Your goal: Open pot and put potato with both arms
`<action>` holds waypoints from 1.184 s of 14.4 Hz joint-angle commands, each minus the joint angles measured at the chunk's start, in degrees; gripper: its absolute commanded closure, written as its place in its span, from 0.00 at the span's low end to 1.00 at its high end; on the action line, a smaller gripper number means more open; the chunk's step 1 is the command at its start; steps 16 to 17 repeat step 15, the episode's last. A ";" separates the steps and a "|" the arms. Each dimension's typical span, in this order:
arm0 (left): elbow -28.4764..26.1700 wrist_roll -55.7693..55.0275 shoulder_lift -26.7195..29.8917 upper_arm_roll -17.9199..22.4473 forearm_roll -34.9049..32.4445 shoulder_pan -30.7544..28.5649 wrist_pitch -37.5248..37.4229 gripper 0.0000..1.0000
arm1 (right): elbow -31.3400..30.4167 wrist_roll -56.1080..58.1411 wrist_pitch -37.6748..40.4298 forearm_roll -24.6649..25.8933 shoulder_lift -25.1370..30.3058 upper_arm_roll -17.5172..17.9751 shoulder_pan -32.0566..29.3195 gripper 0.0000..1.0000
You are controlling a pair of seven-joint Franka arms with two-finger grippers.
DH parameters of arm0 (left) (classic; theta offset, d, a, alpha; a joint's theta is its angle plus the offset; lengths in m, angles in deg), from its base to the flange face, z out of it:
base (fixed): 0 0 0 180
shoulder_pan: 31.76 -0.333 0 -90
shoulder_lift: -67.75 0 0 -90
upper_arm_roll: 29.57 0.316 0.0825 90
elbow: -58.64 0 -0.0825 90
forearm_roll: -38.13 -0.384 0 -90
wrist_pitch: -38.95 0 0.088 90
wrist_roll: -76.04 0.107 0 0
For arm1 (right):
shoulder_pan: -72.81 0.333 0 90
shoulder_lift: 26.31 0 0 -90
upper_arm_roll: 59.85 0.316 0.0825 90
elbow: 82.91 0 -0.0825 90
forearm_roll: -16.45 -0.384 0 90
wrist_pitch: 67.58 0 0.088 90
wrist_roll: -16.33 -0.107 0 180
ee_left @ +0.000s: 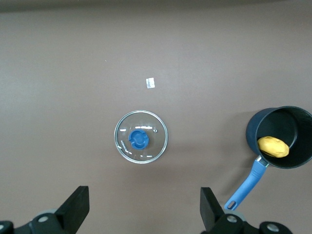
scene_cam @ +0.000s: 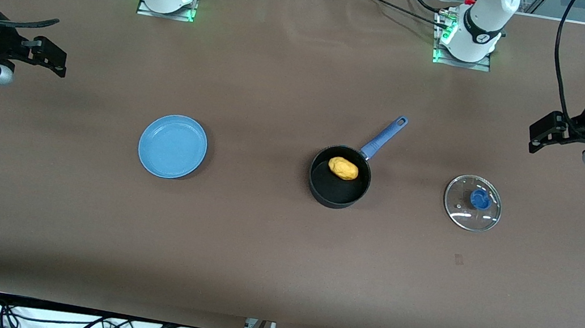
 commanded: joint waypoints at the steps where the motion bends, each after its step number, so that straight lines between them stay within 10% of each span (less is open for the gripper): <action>1: -1.43 5.51 -0.48 1.23 5.22 -2.90 2.28 0.00 | 0.46 0.86 0.61 0.53 0.24 0.52 -0.58 0.00; 17: -1.26 5.79 -1.01 -0.17 5.23 -2.48 1.94 0.00 | 0.46 0.86 0.61 0.53 0.24 0.52 -0.58 0.00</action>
